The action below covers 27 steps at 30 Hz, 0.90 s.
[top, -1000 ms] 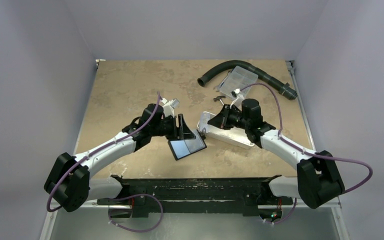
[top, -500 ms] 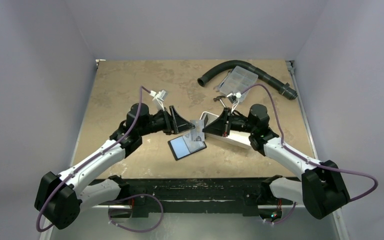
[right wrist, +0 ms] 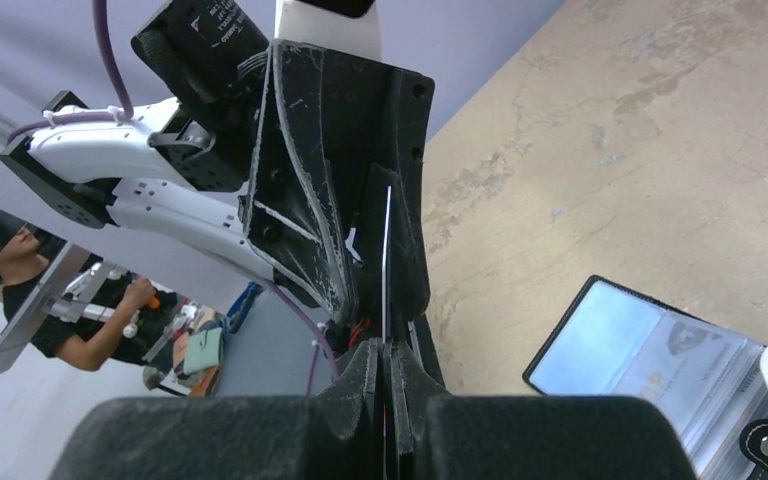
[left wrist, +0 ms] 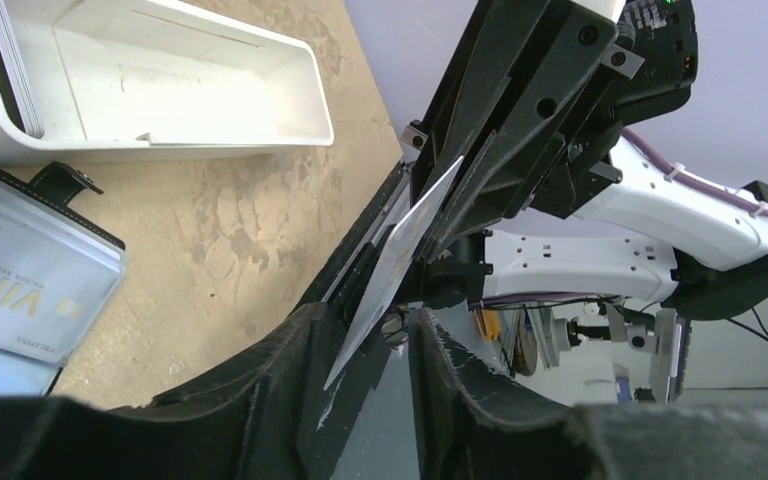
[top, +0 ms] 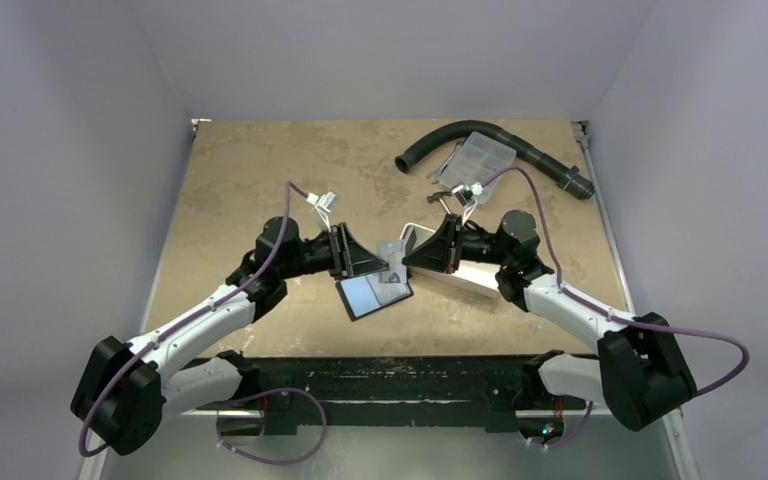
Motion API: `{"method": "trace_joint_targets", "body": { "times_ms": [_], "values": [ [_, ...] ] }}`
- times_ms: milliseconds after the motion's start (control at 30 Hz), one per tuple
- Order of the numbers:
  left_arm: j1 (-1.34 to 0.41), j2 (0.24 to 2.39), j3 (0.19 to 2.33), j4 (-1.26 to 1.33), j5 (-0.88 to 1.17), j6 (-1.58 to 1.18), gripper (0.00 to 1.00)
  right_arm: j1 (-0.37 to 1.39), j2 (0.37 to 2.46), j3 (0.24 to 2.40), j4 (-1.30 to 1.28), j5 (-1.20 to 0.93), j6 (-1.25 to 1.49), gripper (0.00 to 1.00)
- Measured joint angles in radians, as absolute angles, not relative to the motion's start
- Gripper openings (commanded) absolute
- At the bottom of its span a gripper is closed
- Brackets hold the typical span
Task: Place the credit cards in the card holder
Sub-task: Insert the credit card into the card holder.
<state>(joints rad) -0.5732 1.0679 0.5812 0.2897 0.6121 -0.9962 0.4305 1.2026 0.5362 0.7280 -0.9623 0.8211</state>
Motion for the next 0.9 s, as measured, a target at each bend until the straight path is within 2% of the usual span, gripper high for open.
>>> {"method": "trace_joint_targets", "body": {
  "times_ms": [133, 200, 300, 333, 400, 633, 700, 800, 900],
  "values": [
    [-0.573, 1.085, 0.574, 0.311, 0.635, -1.013, 0.13, 0.432, 1.225, 0.536, 0.748, -0.964, 0.835, 0.00],
    [-0.574, 1.090, 0.574, 0.313, 0.640, -1.010, 0.01, 0.432, 1.244, 0.536, 0.757, -0.966, 0.840, 0.08],
    [-0.574, 1.097, 0.578, 0.284, 0.633, -0.984, 0.00, 0.433, 1.277, 0.536, 0.741, -0.957, 0.837, 0.30],
    [-0.575, 1.097, 0.588, 0.240, 0.616, -0.970, 0.00, 0.434, 1.282, 0.539, 0.710, -0.944, 0.820, 0.35],
    [-0.577, 1.098, 0.621, 0.113, 0.544, -0.927, 0.00, 0.440, 1.288, 0.564, 0.577, -0.888, 0.755, 0.37],
    [-0.563, 1.061, 0.685, -0.231, 0.238, -0.806, 0.00, 0.484, 1.353, 0.675, 0.294, -0.696, 0.585, 0.38],
    [-0.562, 1.053, 0.684, -0.262, 0.208, -0.791, 0.00, 0.536, 1.402, 0.691, 0.250, -0.646, 0.560, 0.33],
    [-0.560, 1.055, 0.662, -0.263, 0.199, -0.789, 0.00, 0.620, 1.473, 0.721, 0.200, -0.588, 0.539, 0.20],
    [-0.558, 1.058, 0.599, -0.234, 0.206, -0.799, 0.00, 0.674, 1.520, 0.743, 0.179, -0.547, 0.529, 0.13]
  ]
}}
